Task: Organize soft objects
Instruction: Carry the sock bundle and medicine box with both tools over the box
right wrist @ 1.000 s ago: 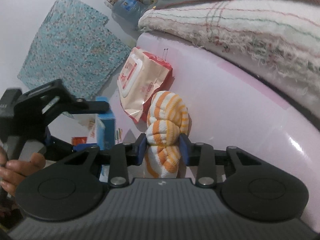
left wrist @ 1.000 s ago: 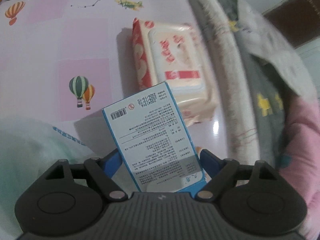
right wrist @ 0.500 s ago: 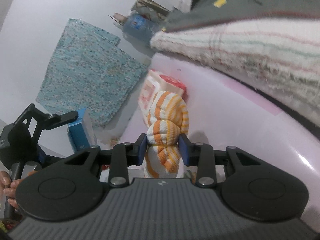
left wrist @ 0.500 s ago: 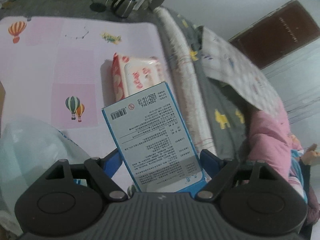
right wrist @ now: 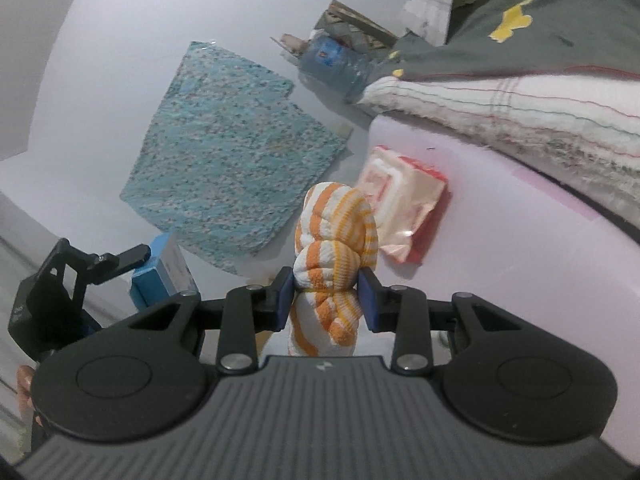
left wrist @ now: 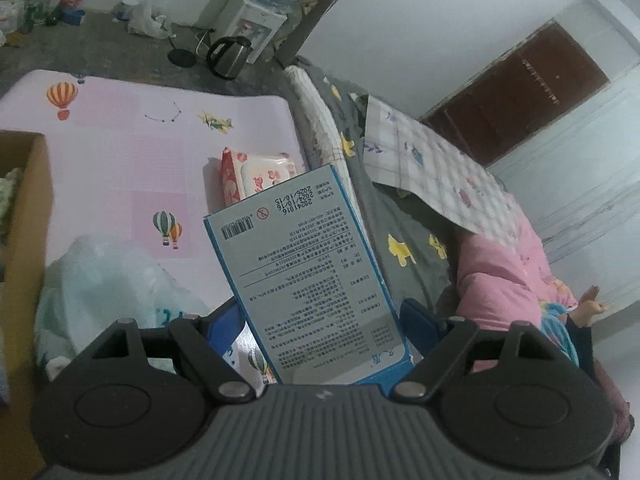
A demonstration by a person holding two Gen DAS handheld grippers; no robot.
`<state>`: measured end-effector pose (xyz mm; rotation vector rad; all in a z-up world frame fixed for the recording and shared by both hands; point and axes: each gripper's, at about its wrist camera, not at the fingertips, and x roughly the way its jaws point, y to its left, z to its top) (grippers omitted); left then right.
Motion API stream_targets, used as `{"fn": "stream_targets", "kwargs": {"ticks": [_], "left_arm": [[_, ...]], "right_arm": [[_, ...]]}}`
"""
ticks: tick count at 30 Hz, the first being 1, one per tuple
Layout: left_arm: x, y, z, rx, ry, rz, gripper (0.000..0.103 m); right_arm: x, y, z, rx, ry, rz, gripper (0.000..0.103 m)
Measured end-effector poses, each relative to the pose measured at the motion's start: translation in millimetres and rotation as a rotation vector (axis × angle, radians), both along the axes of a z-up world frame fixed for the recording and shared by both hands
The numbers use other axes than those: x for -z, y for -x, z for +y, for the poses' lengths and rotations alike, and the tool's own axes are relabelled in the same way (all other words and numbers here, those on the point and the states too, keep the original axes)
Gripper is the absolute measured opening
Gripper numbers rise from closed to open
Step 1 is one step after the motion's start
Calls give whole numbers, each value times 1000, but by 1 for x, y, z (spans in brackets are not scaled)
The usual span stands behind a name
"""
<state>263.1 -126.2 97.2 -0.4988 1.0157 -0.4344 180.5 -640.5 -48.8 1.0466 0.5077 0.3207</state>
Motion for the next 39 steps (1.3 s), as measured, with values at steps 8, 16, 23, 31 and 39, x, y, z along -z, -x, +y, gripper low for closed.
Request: {"fn": "stream_targets", "kwargs": {"ticks": [8, 16, 23, 31, 39], "left_arm": [[-33, 52, 47, -61, 29, -75, 85], [-56, 120, 128, -224, 31, -164, 85], [-36, 169, 203, -373, 38, -167, 85], [2, 209, 276, -498, 85, -175, 85], [26, 233, 325, -585, 119, -201, 85]], "right_arm": [[-38, 27, 19, -62, 19, -63, 33], [-80, 41, 77, -247, 7, -134, 33], [-104, 44, 162, -483, -3, -114, 33], [-106, 40, 274, -745, 96, 34, 33], [-86, 32, 347, -868, 274, 197, 33]]}}
